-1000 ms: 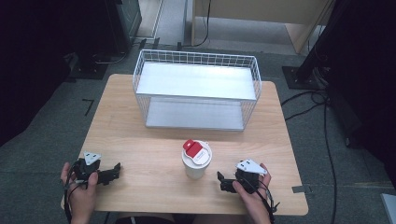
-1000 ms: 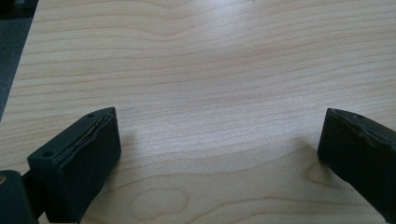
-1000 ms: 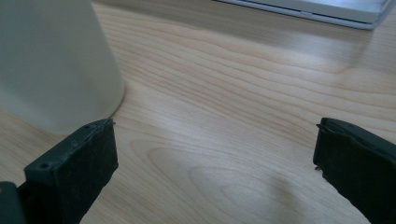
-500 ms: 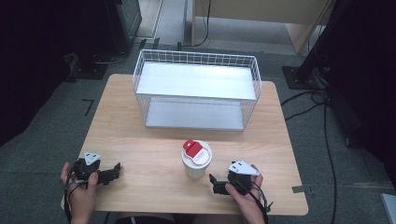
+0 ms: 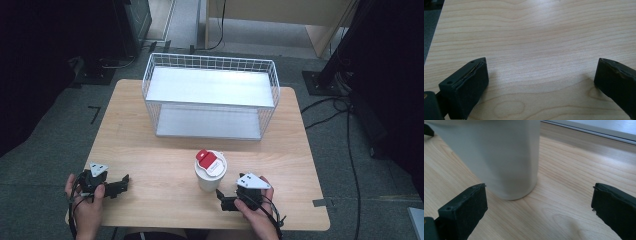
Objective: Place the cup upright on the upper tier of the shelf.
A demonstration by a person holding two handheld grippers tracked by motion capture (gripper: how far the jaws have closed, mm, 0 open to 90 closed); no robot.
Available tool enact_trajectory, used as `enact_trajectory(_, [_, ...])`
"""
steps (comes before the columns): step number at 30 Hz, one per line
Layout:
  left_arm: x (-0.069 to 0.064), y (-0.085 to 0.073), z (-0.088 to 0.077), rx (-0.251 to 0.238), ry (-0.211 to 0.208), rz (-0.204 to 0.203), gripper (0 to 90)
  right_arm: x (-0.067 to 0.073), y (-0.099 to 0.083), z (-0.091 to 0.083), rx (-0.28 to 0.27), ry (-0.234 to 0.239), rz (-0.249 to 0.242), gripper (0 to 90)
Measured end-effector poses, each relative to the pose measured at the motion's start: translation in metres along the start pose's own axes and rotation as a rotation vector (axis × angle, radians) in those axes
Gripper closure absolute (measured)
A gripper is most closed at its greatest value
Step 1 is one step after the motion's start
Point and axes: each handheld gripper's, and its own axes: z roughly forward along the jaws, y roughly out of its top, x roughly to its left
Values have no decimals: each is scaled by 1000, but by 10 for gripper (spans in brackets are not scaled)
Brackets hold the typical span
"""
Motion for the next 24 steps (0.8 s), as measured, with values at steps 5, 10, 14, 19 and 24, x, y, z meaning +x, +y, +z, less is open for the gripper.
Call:
enact_trajectory(5, [0, 0, 0, 0, 0, 0, 0, 5, 4, 3, -11, 24, -9, 1])
enact_trajectory(10, [0, 0, 0, 0, 0, 0, 0, 12, 10, 8, -20, 50, -16, 1])
enact_trajectory(14, [0, 0, 0, 0, 0, 0, 0, 16, 15, 11, -31, 58, -25, 1])
enact_trajectory(19, [0, 0, 0, 0, 0, 1, 0, 17, 19, 14, -59, 60, -11, 0])
enact_trajectory(24, [0, 0, 0, 0, 0, 1, 0, 23, 22, 20, -86, 54, 7, 0])
